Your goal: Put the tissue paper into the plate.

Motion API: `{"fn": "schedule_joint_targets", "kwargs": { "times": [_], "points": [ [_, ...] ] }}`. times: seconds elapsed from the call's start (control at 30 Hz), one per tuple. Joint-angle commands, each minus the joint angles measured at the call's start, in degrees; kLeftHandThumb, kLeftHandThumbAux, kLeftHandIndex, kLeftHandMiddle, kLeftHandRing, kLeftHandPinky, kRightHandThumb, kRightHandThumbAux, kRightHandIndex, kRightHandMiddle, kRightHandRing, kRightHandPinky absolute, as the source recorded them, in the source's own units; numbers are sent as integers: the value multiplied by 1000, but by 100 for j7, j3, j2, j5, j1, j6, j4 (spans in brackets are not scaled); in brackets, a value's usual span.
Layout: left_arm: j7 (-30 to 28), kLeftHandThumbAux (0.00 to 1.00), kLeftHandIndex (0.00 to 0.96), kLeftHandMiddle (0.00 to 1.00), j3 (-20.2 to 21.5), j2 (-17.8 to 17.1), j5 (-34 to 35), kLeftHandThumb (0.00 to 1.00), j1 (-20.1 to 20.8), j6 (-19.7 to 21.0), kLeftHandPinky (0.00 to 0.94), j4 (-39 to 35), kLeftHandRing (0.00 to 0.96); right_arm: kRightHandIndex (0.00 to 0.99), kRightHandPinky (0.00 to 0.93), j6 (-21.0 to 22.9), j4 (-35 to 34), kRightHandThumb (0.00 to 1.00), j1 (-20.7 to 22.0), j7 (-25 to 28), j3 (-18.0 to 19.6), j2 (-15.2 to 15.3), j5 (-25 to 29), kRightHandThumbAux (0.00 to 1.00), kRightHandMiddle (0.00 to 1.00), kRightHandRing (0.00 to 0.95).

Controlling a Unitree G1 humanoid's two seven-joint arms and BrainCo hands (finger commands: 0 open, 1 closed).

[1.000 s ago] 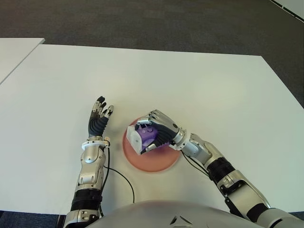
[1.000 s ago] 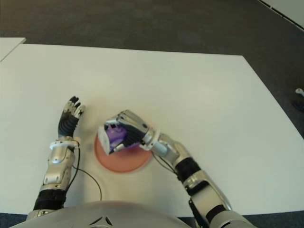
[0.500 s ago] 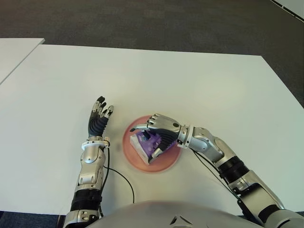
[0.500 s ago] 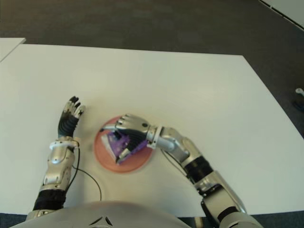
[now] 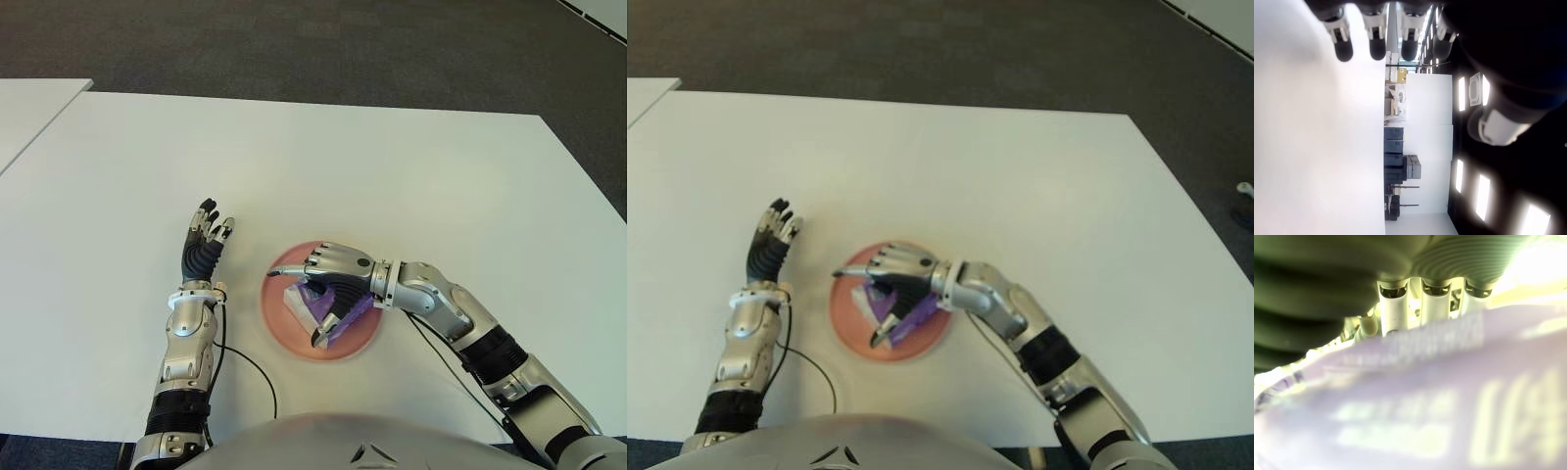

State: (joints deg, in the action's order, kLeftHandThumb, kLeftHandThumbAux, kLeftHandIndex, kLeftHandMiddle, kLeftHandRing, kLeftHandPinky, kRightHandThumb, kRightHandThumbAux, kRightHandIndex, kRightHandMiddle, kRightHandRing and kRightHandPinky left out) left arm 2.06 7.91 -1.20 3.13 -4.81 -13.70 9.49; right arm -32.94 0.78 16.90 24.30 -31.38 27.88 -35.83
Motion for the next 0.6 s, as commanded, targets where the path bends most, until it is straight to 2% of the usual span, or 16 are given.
{"fn": "schedule_joint_targets", "kwargs": {
  "times": [0.03,0.5,0.6],
  "points": [
    [-47,579,0,4,-10,10,42,0,-58,45,0,0,0,0,0,-20,142,58,-145,488,-226,275,-75,356,0,0],
    [-37,572,0,0,-29,-32,3,0,-75,82,0,-17,0,0,0,-17,21,52,-168,471,-232,343,-70,275,0,0],
    [-72,573,0,0,-25,-36,46,0,-74,100,0,-17,0,0,0,-57,-29,52,-234,151,-122,307,-205,272,0,0]
  ]
}}
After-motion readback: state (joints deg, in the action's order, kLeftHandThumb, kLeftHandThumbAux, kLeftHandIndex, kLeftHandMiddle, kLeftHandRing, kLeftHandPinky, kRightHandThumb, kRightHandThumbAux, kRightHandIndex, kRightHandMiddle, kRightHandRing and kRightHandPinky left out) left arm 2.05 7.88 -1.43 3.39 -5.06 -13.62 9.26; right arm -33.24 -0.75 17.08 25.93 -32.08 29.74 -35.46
